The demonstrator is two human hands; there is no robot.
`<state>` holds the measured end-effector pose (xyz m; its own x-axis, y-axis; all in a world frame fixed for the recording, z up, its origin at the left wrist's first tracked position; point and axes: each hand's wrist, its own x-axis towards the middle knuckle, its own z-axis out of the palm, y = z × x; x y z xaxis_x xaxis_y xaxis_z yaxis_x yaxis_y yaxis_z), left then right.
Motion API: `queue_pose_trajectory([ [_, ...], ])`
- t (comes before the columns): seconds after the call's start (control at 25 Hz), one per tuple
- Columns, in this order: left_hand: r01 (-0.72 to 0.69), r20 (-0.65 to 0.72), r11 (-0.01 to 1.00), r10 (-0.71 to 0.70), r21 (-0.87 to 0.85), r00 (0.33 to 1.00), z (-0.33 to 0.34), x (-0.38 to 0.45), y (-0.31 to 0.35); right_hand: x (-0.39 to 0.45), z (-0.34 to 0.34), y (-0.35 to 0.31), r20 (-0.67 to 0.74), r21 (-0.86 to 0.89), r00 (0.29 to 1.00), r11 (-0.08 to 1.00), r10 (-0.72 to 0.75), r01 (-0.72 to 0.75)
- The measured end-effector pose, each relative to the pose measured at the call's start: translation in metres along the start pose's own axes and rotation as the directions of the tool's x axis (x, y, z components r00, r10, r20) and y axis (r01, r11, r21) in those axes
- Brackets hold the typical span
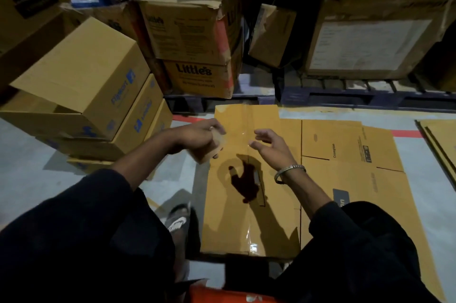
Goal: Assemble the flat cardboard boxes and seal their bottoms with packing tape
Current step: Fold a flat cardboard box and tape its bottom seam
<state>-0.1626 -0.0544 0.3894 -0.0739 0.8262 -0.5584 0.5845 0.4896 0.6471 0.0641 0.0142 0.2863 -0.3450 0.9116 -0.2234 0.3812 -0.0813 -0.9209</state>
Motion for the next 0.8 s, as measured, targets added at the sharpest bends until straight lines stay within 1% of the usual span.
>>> queue_pose_trajectory([
  [0.04, -0.029, 0.030, 0.999, 0.031, -0.037, 0.999, -0.003, 0.009, 0.008, 0.007, 0.003, -0.010, 0.023, 0.073, 0.999, 0.997, -0.037, 0.035],
  [0.12, -0.073, 0.054, 0.997, 0.074, -0.017, 0.996, -0.004, 0.027, 0.012, 0.019, 0.004, -0.022, 0.116, 0.196, 0.991, 0.980, -0.064, 0.041],
  [0.2, -0.090, 0.057, 0.996, 0.090, 0.000, 0.994, -0.004, 0.057, 0.003, 0.039, 0.006, -0.015, 0.214, 0.231, 0.976, 0.973, -0.050, -0.001],
  [0.28, -0.105, 0.069, 0.994, 0.106, -0.019, 0.992, -0.006, 0.086, -0.005, 0.059, 0.008, -0.006, 0.247, 0.228, 0.969, 0.973, -0.027, -0.031],
  [0.36, -0.127, 0.093, 0.991, 0.129, -0.033, 0.987, -0.007, 0.115, -0.006, 0.083, 0.011, -0.001, 0.207, 0.192, 0.978, 0.981, -0.018, -0.022],
  [0.44, -0.155, 0.086, 0.988, 0.155, -0.008, 0.984, -0.006, 0.134, -0.003, 0.104, 0.011, -0.002, 0.152, 0.174, 0.988, 0.985, -0.038, 0.011],
  [0.56, -0.167, 0.074, 0.983, 0.173, -0.078, 0.982, -0.003, 0.153, 0.003, 0.132, 0.007, -0.002, 0.112, 0.194, 0.993, 0.981, -0.025, 0.002],
  [0.6, -0.174, 0.073, 0.982, 0.179, -0.069, 0.981, -0.003, 0.156, 0.004, 0.137, 0.004, -0.001, 0.106, 0.201, 0.994, 0.980, -0.021, -0.001],
  [0.72, -0.180, 0.084, 0.983, 0.177, 0.030, 0.981, -0.005, 0.169, 0.005, 0.146, 0.001, 0.002, 0.088, 0.239, 0.996, 0.971, -0.005, -0.016],
  [0.8, -0.218, 0.074, 0.971, 0.211, 0.099, 0.975, -0.005, 0.179, 0.003, 0.153, 0.001, 0.002, 0.072, 0.216, 0.997, 0.976, -0.005, -0.011],
])
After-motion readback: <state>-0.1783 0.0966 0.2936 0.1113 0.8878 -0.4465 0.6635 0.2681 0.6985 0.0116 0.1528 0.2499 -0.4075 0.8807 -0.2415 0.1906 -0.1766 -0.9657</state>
